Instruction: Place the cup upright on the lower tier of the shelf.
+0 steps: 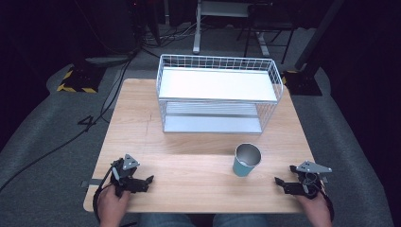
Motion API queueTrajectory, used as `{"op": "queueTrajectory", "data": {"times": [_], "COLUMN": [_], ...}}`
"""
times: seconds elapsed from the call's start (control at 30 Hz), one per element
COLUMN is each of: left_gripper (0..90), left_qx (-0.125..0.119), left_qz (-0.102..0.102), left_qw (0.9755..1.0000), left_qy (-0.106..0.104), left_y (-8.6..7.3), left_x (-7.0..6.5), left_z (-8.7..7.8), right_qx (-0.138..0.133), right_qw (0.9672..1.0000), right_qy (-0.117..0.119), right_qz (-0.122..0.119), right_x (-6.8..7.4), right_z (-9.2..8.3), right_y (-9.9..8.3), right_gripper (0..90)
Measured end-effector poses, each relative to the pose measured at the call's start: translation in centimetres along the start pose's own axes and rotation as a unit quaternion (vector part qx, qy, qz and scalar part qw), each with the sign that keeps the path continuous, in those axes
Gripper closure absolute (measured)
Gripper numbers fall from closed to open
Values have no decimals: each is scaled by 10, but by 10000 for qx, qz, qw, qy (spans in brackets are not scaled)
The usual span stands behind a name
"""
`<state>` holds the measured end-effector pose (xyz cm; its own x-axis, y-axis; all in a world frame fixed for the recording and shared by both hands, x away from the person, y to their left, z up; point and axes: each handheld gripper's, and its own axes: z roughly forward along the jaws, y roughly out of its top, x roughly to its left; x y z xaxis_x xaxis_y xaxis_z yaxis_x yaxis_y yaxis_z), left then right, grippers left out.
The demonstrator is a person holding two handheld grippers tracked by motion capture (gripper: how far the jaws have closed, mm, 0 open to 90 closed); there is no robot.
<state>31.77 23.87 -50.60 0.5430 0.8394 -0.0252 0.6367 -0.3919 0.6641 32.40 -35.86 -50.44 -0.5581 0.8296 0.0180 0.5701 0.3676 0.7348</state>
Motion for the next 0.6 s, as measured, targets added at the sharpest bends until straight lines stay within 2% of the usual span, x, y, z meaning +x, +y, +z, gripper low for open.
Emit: {"op": "queueTrajectory", "data": {"times": [0.07,0.1,0.17,0.43,0.6], "left_gripper": [1,1,1,1,1], "left_qx": [-6,-6,1,4,7], "left_qz": [-4,-4,-4,8,18], "left_qw": [10000,10000,10000,10000,10000], "left_qy": [3,3,8,11,-2], "left_y": [0,0,0,0,1], "left_x": [0,0,0,0,1], "left_z": [0,0,0,0,1], "right_qx": [63,116,142,-214,-417], "right_qw": [9998,9995,9994,9993,9981], "right_qy": [118,146,179,278,396], "right_qz": [160,251,246,-139,-215], "right_x": [-2,-2,-2,11,22], "right_z": [1,1,0,-5,-8], "right_y": [1,2,3,11,17], "right_gripper": [18,0,0,0,0]}}
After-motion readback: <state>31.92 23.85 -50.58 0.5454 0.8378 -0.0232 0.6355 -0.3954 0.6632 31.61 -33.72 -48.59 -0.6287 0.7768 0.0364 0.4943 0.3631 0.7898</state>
